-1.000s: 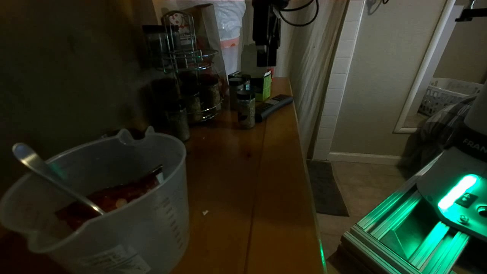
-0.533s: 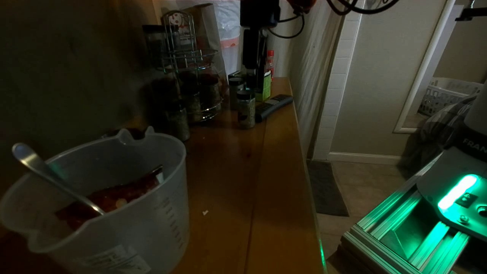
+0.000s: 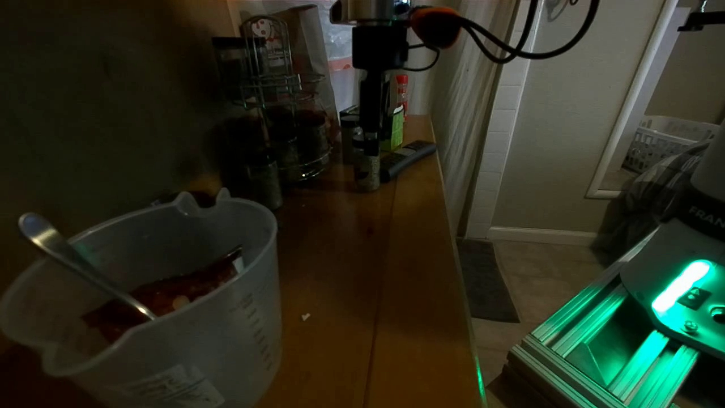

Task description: Pick up one container with a black lid and put it on the seasoning rack

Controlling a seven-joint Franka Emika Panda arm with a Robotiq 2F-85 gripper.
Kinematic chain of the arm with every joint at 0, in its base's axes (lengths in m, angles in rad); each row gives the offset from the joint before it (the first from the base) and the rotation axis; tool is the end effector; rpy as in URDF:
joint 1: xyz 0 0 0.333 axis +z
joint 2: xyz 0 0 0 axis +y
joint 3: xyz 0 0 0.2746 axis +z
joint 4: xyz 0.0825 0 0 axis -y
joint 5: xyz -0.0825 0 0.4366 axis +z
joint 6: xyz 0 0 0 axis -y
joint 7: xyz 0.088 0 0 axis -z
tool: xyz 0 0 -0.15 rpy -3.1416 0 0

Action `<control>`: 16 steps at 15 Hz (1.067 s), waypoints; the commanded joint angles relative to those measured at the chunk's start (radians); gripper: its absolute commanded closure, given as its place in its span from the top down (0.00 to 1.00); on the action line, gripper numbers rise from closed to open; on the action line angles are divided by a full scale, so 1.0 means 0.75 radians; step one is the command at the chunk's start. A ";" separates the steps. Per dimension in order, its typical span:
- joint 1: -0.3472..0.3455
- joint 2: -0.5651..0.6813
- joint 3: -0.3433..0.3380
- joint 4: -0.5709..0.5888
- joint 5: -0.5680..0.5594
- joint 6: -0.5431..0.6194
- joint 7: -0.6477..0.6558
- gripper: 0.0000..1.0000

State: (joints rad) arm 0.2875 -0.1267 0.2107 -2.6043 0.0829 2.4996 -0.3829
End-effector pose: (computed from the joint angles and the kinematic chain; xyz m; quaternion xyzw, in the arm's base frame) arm 0.4163 0.2226 0.1735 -0.9182 -0.3957 -0.0093 0.0125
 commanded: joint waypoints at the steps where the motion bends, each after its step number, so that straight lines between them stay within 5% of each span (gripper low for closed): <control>1: -0.003 0.053 0.010 0.006 -0.048 0.045 0.010 0.67; 7: 0.001 0.060 0.019 -0.004 -0.042 0.143 -0.011 0.24; 11: 0.003 0.042 0.025 0.003 -0.036 0.140 -0.007 0.24; 16: 0.046 -0.184 0.022 0.132 0.084 -0.305 -0.028 0.24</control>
State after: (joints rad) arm 0.2952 -0.1392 0.2286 -2.5596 0.0891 2.4645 -0.3881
